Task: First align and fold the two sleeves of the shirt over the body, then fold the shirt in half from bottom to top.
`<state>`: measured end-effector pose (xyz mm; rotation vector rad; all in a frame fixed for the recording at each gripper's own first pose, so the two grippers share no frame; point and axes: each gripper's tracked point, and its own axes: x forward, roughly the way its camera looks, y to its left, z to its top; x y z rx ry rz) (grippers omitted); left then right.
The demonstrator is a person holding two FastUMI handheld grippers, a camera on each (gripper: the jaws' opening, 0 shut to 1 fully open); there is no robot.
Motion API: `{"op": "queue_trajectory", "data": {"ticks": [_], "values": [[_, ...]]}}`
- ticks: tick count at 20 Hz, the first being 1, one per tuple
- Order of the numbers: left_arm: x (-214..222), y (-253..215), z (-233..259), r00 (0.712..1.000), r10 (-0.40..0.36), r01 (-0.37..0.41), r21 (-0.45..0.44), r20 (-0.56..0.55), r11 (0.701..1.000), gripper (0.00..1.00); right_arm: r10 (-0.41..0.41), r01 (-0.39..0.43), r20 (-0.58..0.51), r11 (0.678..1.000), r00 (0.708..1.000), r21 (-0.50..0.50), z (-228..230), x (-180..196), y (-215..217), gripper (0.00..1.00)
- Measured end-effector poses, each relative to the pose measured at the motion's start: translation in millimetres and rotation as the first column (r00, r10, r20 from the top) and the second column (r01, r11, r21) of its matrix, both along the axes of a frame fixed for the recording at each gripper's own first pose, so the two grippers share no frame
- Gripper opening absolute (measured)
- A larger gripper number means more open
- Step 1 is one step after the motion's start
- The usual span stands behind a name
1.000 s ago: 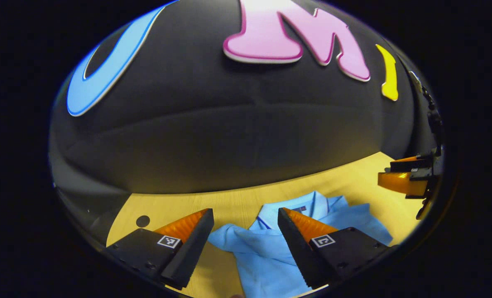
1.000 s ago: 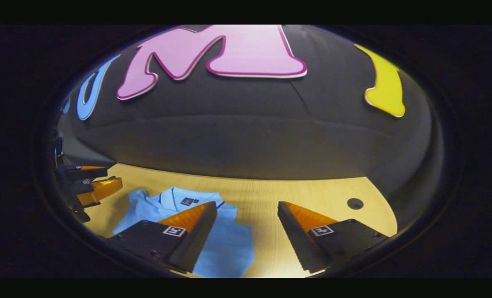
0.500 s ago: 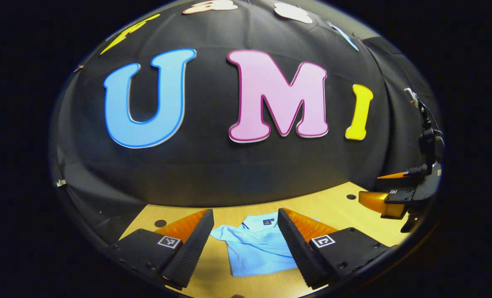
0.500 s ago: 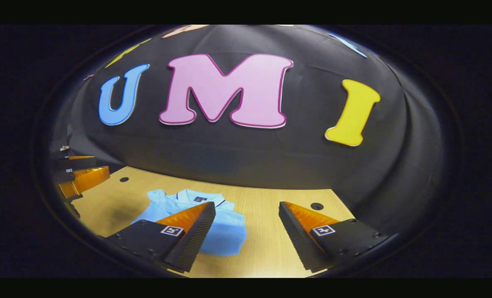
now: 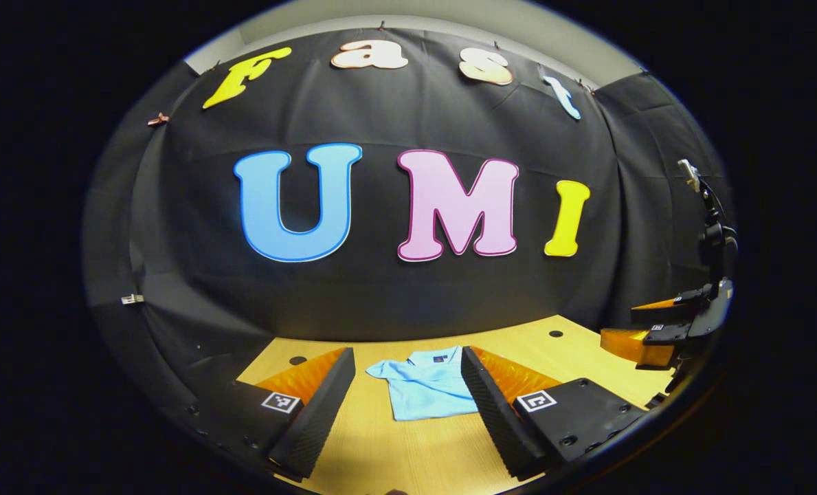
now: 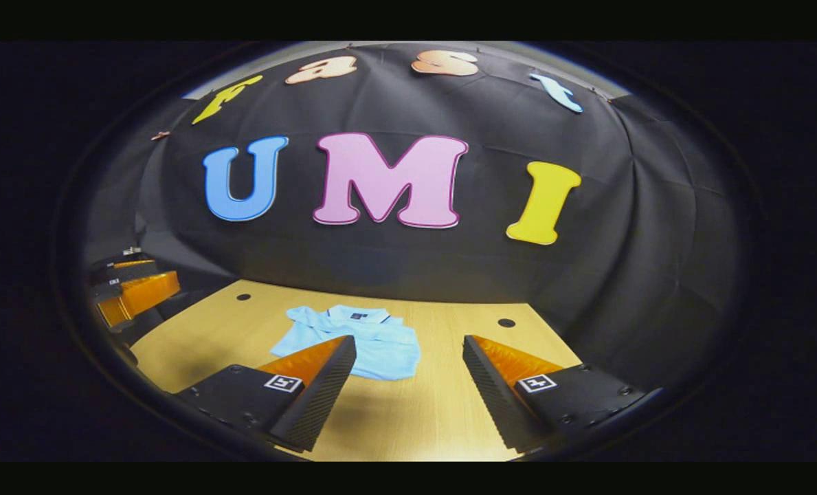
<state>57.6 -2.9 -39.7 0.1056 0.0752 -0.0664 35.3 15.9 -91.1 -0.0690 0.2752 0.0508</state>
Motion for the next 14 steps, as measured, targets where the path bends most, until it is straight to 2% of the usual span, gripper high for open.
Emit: {"op": "queue_trajectory", "data": {"ticks": [3,7,11,14], "values": [[-47.0,-6.2,-3.1,1.0,-0.008,0.008,-0.016,0.004,1.0,0.99,0.012,-0.012,0.005,1.0,1.0,0.009,5.5,-38.7,11.9,0.96],[-96.6,-15.7,-6.5,1.0,-0.022,0.023,-0.106,0.013,0.994,0.99,0.018,-0.019,0.04,0.999,0.999,0.026,15.2,-73.2,26.8,0.97],[-129.5,-23.9,-8.5,1.0,-0.027,0.028,-0.114,0.015,0.993,0.99,0.083,-0.083,0.071,0.997,0.994,-0.004,20.5,-105.1,46.3,0.97],[-138.5,-25.8,-4.2,0.999,-0.024,0.027,-0.115,0.027,0.993,0.98,0.112,-0.112,0.057,0.994,0.992,-0.012,14.2,-127.6,53.7,0.98]]}}
